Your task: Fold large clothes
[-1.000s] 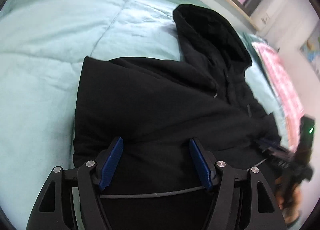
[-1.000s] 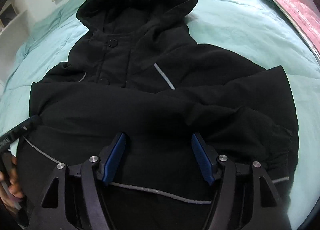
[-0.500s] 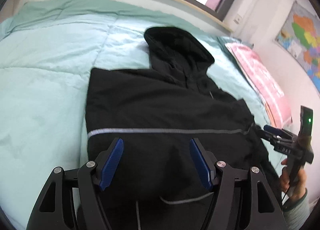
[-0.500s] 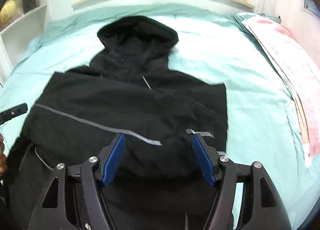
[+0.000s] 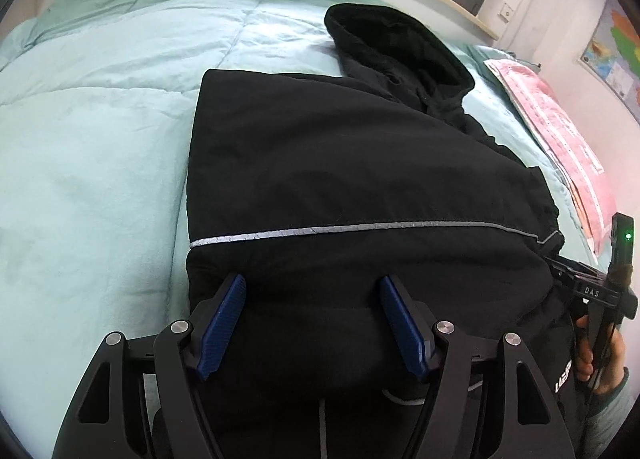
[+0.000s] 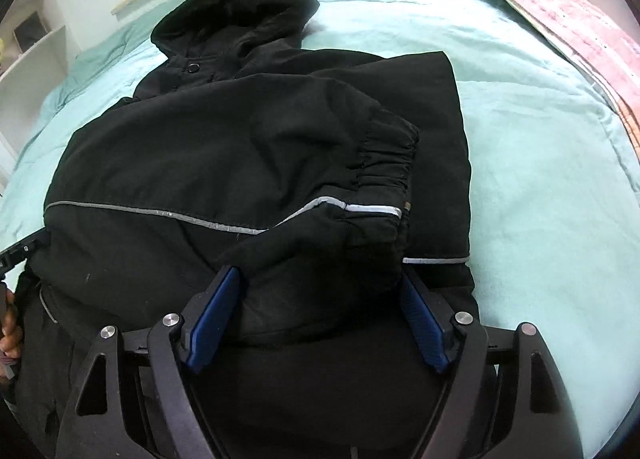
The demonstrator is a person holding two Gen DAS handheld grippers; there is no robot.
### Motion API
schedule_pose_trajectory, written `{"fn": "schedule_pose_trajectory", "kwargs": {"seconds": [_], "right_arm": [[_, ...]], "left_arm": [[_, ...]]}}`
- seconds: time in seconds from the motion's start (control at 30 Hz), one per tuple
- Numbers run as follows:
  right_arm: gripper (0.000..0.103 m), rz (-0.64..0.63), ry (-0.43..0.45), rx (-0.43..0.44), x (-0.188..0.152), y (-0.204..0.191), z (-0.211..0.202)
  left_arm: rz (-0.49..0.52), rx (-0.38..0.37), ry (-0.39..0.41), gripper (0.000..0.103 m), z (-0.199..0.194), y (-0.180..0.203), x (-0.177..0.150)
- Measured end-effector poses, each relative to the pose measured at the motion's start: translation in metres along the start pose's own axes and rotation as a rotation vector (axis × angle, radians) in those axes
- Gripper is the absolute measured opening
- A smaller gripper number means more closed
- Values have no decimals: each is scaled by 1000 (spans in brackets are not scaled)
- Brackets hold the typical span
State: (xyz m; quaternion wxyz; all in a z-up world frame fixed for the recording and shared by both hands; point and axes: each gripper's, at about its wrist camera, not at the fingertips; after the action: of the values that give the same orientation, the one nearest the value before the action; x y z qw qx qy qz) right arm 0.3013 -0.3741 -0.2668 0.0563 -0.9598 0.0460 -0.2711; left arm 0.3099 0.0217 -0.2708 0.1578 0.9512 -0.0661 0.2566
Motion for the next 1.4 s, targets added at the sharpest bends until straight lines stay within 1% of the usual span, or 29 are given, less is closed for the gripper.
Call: {"fn": "schedule_pose_trajectory", "kwargs": {"seconds": [0.03, 0.1, 0.2, 0.23, 0.3, 0.4, 0.47, 0.57, 0.63, 0.67, 0.73, 0.8, 0.83, 0.9, 0.93, 1.07, 1.17, 1.23, 1.27, 1.33, 1.4], "right_arm": [[82, 3, -13, 1, 2, 1, 1], [82, 28, -57, 11, 8, 1, -2], [82, 62, -141, 24, 22, 2, -14], [82, 74, -160, 32, 27, 2, -24], [81, 94, -171, 55, 38, -2, -47], [81, 95, -117, 66, 69, -9, -90], [81, 98, -72, 66, 98, -14, -114], [81, 124, -7, 116, 143, -21, -141], [81, 126, 26, 135, 166, -26, -151], [81, 119, 43, 133, 181, -31, -155], [81, 109, 56, 111, 196, -33, -156], [81, 116, 55, 105, 210, -31, -149], [81, 126, 53, 114, 216, -29, -142], [81, 154, 39, 120, 227, -21, -125], [81, 167, 29, 123, 233, -18, -113], [81, 202, -12, 130, 254, -10, -54], [81, 185, -28, 88, 267, -6, -18], [81, 167, -43, 82, 277, -5, 7], [81, 160, -51, 80, 281, -5, 16], [81, 139, -63, 54, 291, -6, 38], [81, 130, -68, 35, 301, -5, 55]], "left_arm": [[-1, 6, -13, 72, 3, 2, 5], [0, 20, -53, 72, -4, 5, 13], [-23, 3, -104, 72, -31, 8, 36], [-30, -3, -103, 72, -45, 10, 46], [-29, -4, -82, 72, -72, 14, 61], [0, -9, -38, 72, -105, 25, 99], [21, -16, -10, 72, -121, 35, 125], [65, 2, 34, 72, -135, 53, 161], [89, 6, 66, 72, -142, 65, 182], [101, -1, 80, 72, -144, 70, 194], [116, -7, 91, 72, -141, 75, 214], [123, 6, 83, 72, -126, 77, 236], [125, 8, 76, 72, -121, 78, 240], [124, 13, 47, 72, -96, 79, 255], [121, 16, 32, 72, -84, 77, 261], [110, 36, -41, 72, -15, 66, 285], [89, 47, -86, 72, 35, 58, 297], [75, 53, -104, 72, 62, 54, 304], [65, 43, -110, 72, 77, 52, 308], [52, 27, -111, 72, 95, 51, 315], [49, 39, -116, 72, 115, 50, 322]]}}
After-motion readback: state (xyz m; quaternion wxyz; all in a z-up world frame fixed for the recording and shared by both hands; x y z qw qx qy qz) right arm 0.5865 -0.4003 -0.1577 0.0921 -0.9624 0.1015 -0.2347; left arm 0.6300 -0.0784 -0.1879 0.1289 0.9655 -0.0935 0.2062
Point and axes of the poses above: each gripper's, at about its wrist camera, not at the fingertips, and z roughly the way its jaws point, y to its right, x to its top, and after that the axes turned 4 degrees about -y, right-handed
